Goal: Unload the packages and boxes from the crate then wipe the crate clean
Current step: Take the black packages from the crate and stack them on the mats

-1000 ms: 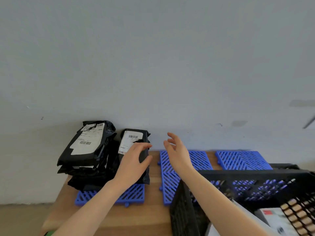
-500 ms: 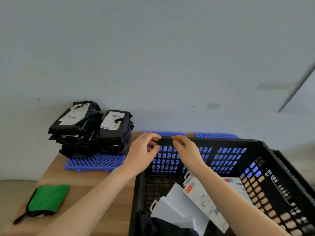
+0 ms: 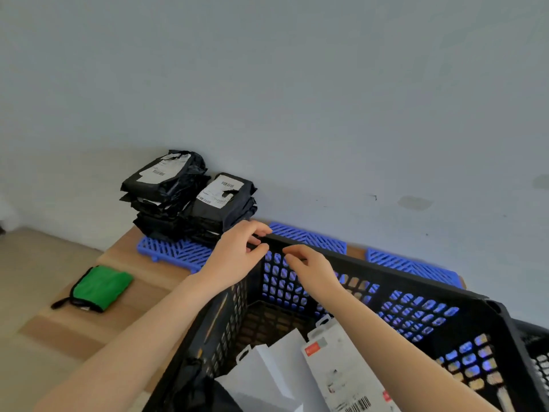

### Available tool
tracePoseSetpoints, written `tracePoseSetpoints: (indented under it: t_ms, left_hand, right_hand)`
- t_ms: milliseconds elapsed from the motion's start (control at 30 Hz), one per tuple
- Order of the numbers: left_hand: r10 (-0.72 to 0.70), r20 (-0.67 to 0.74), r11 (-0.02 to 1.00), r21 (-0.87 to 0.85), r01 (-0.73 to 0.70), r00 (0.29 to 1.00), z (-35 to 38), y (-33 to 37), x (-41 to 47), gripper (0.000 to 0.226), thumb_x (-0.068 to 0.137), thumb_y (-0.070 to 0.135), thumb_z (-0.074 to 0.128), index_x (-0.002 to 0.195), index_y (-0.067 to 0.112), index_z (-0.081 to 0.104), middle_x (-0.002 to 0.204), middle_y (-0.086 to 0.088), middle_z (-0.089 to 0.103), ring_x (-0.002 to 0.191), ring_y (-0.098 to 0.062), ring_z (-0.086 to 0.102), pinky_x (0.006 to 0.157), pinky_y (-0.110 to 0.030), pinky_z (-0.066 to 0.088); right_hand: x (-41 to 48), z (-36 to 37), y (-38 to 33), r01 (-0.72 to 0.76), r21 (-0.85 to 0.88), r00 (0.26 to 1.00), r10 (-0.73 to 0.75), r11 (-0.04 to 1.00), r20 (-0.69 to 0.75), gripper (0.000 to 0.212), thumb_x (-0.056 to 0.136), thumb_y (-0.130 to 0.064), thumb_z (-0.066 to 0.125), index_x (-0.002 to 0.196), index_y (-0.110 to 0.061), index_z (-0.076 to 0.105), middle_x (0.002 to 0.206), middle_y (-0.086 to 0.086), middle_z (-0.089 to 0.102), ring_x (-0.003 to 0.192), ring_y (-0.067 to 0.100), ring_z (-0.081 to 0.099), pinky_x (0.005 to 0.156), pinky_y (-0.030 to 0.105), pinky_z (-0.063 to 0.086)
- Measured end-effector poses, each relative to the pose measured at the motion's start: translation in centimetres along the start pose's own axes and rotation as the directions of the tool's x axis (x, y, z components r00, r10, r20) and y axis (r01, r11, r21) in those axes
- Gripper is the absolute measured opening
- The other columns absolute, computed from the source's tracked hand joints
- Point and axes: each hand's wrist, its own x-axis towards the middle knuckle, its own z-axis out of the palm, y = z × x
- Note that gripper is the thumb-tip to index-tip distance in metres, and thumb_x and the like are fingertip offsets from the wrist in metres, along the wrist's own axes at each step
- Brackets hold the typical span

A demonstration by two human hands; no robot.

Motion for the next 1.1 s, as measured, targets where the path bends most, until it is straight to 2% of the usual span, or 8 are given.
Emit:
tracePoseSetpoints:
  t_ms: [267,433,600,667,800,867,967,1100]
  left_hand:
    - [-0.198,-0.213,0.967,0.117,0.227,0.957,-2.3,4.6,-7.3,0.02,0.091,0.016,0.064,0.108,0.027,0.064,0.108,0.01,0.064,0.093,0.002,0.062,0.079,-0.008,0.047]
    - [-0.297,-0.474,0.896,0.162,0.414,0.829,-2.1,9.2,-16.4,0.011,0.093,0.022,0.062,0.102,0.029,0.066,0.102,0.021,0.063,0.093,0.013,0.056,0.075,0.0,0.038]
    - [-0.383,-0.6,0.809,0.149,0.568,0.703,0.8,13.2,-22.5,0.013,0.096,0.031,0.056,0.105,0.028,0.065,0.102,0.019,0.059,0.093,0.009,0.055,0.078,-0.009,0.041]
    - [-0.381,-0.608,0.805,0.153,0.574,0.696,1.5,14.5,-24.0,0.021,0.096,0.043,0.051,0.105,0.03,0.065,0.103,0.021,0.058,0.099,0.005,0.055,0.083,-0.018,0.045]
    - [-0.422,-0.507,0.767,0.242,0.595,0.751,2.9,15.9,-25.8,0.048,0.079,0.067,0.041,0.11,0.038,0.062,0.112,0.023,0.054,0.108,0.007,0.049,0.087,-0.011,0.035]
    - [-0.439,-0.482,0.758,0.254,0.601,0.758,3.9,16.0,-26.1,0.043,0.075,0.067,0.05,0.108,0.041,0.061,0.114,0.025,0.053,0.11,0.006,0.049,0.088,-0.007,0.034]
    - [-0.409,-0.518,0.763,0.257,0.592,0.752,5.0,16.0,-26.0,0.027,0.079,0.047,0.07,0.104,0.046,0.06,0.113,0.026,0.053,0.11,0.005,0.051,0.09,-0.008,0.037]
    - [-0.365,-0.563,0.771,0.265,0.58,0.742,5.1,16.0,-25.5,0.033,0.083,0.034,0.073,0.112,0.041,0.06,0.12,0.019,0.054,0.115,0.0,0.051,0.099,-0.025,0.044]
  right_hand:
    - [-2.3,0.4,0.7,0.168,0.101,0.912,-0.193,0.981,0.362,0.024,0.094,-0.024,0.058,0.118,-0.023,0.063,0.109,-0.011,0.063,0.107,0.009,0.057,0.092,0.022,0.043]
    - [-6.5,1.3,2.8,0.204,0.247,0.731,-0.315,0.947,0.605,0.031,0.091,-0.026,0.062,0.122,-0.028,0.061,0.12,-0.004,0.061,0.109,0.011,0.057,0.098,0.029,0.046]
    - [-10.3,1.1,3.6,0.206,0.323,0.509,-0.383,0.924,0.771,0.056,0.087,-0.017,0.066,0.136,-0.036,0.047,0.141,-0.005,0.045,0.129,0.013,0.041,0.104,0.03,0.036]
    - [-11.4,0.9,3.4,0.202,0.338,0.432,-0.393,0.919,0.812,0.068,0.085,-0.012,0.066,0.142,-0.037,0.038,0.145,-0.01,0.036,0.131,0.009,0.032,0.106,0.03,0.029]
    - [-13.1,1.3,3.4,0.26,0.391,0.293,-0.458,0.883,0.839,0.078,0.084,-0.01,0.069,0.148,-0.032,0.031,0.14,-0.016,0.039,0.122,-0.004,0.038,0.103,0.009,0.03]
    - [-13.8,1.8,3.7,0.297,0.396,0.328,-0.482,0.869,0.812,0.073,0.085,-0.013,0.069,0.147,-0.03,0.035,0.139,-0.011,0.046,0.12,-0.001,0.047,0.101,0.013,0.039]
    - [-14.1,2.2,4.3,0.37,0.384,0.415,-0.52,0.846,0.746,0.056,0.09,-0.012,0.061,0.141,-0.029,0.045,0.131,-0.003,0.056,0.121,0.011,0.052,0.106,0.034,0.043]
    - [-13.6,1.2,3.9,0.369,0.369,0.544,-0.52,0.853,0.658,0.039,0.096,-0.009,0.05,0.13,-0.027,0.057,0.119,-0.005,0.062,0.111,0.01,0.054,0.097,0.02,0.041]
